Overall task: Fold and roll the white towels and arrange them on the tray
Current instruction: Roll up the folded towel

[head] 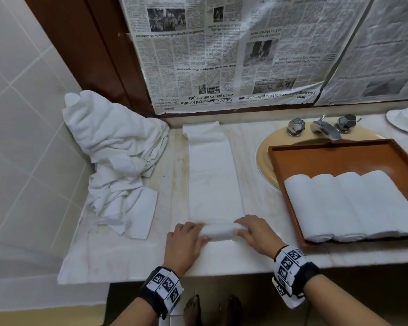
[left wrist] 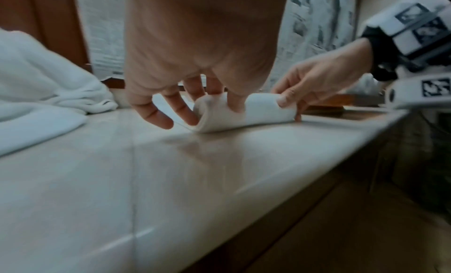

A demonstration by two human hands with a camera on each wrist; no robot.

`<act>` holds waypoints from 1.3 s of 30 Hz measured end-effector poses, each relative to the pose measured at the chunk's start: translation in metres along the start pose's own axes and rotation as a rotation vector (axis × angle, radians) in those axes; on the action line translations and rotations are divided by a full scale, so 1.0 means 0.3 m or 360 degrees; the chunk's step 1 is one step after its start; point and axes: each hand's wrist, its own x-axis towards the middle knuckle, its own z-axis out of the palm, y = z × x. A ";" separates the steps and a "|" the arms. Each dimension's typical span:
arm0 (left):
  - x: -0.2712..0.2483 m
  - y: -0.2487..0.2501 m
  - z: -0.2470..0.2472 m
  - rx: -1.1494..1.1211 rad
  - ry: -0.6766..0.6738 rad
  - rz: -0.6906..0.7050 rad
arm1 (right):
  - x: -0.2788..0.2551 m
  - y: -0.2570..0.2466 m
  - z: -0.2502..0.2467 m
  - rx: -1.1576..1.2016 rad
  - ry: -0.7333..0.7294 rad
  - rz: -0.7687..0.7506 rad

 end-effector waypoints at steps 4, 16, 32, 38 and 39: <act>0.029 -0.003 -0.012 -0.0553 -0.0064 -0.0273 | 0.004 -0.014 -0.003 0.0233 0.0053 0.0169; 0.048 0.035 -0.021 -0.0402 0.0162 -0.0530 | -0.023 -0.037 0.054 -0.0722 0.0313 -0.0330; 0.034 -0.032 0.002 -0.0550 -0.0134 -0.0161 | 0.014 -0.033 0.005 0.0163 0.0105 0.0034; 0.064 -0.043 -0.032 -0.0788 -0.0042 -0.0259 | 0.020 -0.030 0.013 0.0037 0.0217 -0.0068; 0.066 -0.041 -0.035 -0.0784 -0.0007 -0.0298 | 0.024 -0.035 0.010 -0.0001 0.0173 -0.0067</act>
